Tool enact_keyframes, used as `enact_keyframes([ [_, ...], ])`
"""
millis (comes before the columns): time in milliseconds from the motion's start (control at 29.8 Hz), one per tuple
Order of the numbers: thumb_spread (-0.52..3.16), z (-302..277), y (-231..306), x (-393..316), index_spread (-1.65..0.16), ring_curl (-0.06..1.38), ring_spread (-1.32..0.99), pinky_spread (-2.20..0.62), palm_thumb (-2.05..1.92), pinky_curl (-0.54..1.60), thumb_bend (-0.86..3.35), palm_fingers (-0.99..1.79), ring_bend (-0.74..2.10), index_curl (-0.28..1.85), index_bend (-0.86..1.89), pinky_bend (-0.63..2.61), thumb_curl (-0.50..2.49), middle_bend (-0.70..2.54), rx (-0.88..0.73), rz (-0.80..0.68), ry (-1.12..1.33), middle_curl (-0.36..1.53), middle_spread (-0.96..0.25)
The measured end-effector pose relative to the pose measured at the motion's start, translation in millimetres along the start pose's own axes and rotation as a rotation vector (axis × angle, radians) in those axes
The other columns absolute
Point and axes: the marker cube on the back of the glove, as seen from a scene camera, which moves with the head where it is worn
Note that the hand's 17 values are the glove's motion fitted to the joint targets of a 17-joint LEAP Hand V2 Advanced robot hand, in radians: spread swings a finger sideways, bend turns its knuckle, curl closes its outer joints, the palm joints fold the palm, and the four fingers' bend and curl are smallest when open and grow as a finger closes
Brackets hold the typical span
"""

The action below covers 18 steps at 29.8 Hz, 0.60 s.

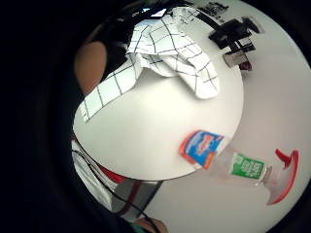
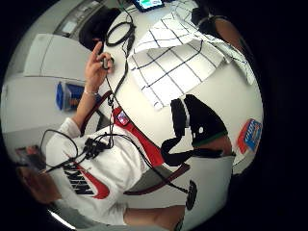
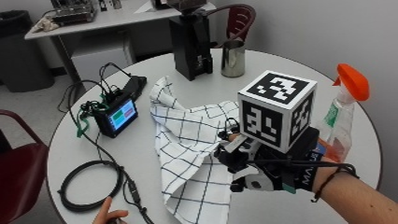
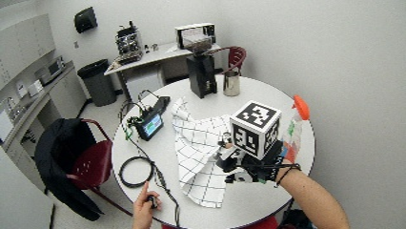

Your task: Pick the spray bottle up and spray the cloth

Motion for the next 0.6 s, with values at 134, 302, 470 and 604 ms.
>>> enact_keyframes([
  [134, 0.59, 0, -2, 2, -0.26, 0.09, 0.04, 0.11, 0.57, 0.17, 0.36, 0.56, 0.22, 0.17, 0.39, 0.46, 0.14, 0.16, 0.000, 0.006, -0.010, 0.07, -0.01],
  [302, 0.81, 0, -5, 3, -0.32, 0.13, 0.05, 0.14, 0.60, 0.22, 0.36, 0.53, 0.21, 0.23, 0.38, 0.47, 0.18, 0.16, -0.003, 0.004, -0.014, 0.10, -0.01],
  [470, 0.94, 3, -3, 2, -0.35, 0.15, 0.05, 0.15, 0.62, 0.24, 0.33, 0.53, 0.20, 0.26, 0.36, 0.46, 0.21, 0.16, 0.000, 0.005, -0.017, 0.13, -0.01],
  [604, 1.01, 10, -1, 0, -0.36, 0.17, 0.06, 0.15, 0.63, 0.26, 0.31, 0.52, 0.20, 0.28, 0.35, 0.45, 0.23, 0.16, 0.008, 0.004, -0.035, 0.15, -0.01],
])
